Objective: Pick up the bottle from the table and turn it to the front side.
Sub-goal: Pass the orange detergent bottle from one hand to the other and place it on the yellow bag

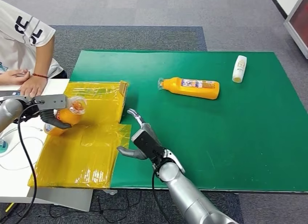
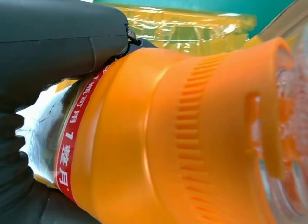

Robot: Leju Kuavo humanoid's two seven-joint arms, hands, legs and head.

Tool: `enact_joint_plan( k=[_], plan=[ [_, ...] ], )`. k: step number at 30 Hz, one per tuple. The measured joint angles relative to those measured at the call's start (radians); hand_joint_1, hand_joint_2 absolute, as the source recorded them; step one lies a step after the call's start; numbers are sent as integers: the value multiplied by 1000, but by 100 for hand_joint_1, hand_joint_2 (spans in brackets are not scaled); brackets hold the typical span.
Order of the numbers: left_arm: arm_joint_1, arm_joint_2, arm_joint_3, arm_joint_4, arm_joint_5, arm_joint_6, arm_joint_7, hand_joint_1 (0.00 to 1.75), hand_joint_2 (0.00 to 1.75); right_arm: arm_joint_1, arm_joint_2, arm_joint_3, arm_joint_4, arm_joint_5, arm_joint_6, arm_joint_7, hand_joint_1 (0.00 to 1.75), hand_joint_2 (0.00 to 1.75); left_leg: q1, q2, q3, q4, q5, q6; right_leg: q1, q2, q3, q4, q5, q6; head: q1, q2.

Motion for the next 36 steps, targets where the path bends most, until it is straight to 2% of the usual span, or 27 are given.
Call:
enact_joint_plan(
  k=[5,12,22,32,33,36],
  plan=[
    [-22,-65,-44,43,-80,48,81,175,175,10,0,-49,-19,-25,2,0,0,175,0,0,1,0,2,-2,0,0,0,0,2,-2,0,0],
    [-16,-198,-103,96,-189,153,166,175,175,47,0,-167,-123,-131,64,-35,0,175,0,-1,0,0,3,-1,0,-1,0,0,3,0,0,0],
    [-1,-364,-139,141,-235,176,207,175,175,83,-11,-307,-271,-211,89,-54,0,175,-1,-2,-1,0,3,0,-1,-2,0,-1,4,0,0,0],
    [-2,-477,-146,177,-238,178,218,175,175,121,-22,-340,-354,-201,81,-28,0,175,0,-2,-1,0,3,0,-1,-2,1,-1,4,0,0,0],
    [-2,-487,-146,181,-237,178,218,170,175,125,-22,-342,-362,-197,79,-22,0,175,-1,-2,-1,0,3,0,-1,-2,1,-1,4,0,0,0],
    [-1,-514,-144,189,-233,179,218,41,175,138,-25,-348,-389,-184,77,-5,0,175,-1,-2,-1,0,3,0,-1,-2,1,-1,4,0,0,0]
  ],
)
